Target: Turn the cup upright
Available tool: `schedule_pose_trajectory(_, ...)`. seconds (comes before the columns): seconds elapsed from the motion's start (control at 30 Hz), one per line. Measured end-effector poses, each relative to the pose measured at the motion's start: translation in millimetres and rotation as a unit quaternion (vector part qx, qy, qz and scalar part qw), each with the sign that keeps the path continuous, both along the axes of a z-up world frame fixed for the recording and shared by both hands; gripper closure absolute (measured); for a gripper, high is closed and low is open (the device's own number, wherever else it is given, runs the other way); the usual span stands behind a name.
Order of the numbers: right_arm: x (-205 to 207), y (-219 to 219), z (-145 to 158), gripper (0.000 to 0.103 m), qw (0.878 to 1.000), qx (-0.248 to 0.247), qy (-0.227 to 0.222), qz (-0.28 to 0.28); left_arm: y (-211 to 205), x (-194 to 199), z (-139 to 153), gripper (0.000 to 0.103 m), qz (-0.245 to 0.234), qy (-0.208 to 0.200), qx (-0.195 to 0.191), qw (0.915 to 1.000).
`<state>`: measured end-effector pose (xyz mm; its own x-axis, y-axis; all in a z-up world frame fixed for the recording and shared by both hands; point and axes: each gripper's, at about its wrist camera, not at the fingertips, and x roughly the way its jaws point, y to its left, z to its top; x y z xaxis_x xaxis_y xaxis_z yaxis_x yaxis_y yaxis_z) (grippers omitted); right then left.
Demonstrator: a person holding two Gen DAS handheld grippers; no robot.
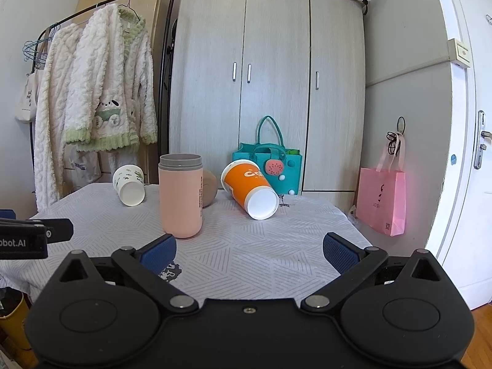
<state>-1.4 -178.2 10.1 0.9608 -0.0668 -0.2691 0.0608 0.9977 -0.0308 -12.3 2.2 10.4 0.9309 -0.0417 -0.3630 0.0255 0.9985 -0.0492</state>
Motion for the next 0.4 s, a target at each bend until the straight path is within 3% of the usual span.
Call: schedule_pose_trajectory(0.4, 1.1, -1.1, -1.8, 0.000, 1.000, 0.001, 0.004, -0.003, -3.4, 0.2, -1.6, 0.000, -0.006, 0.003, 0.008, 0.9999)
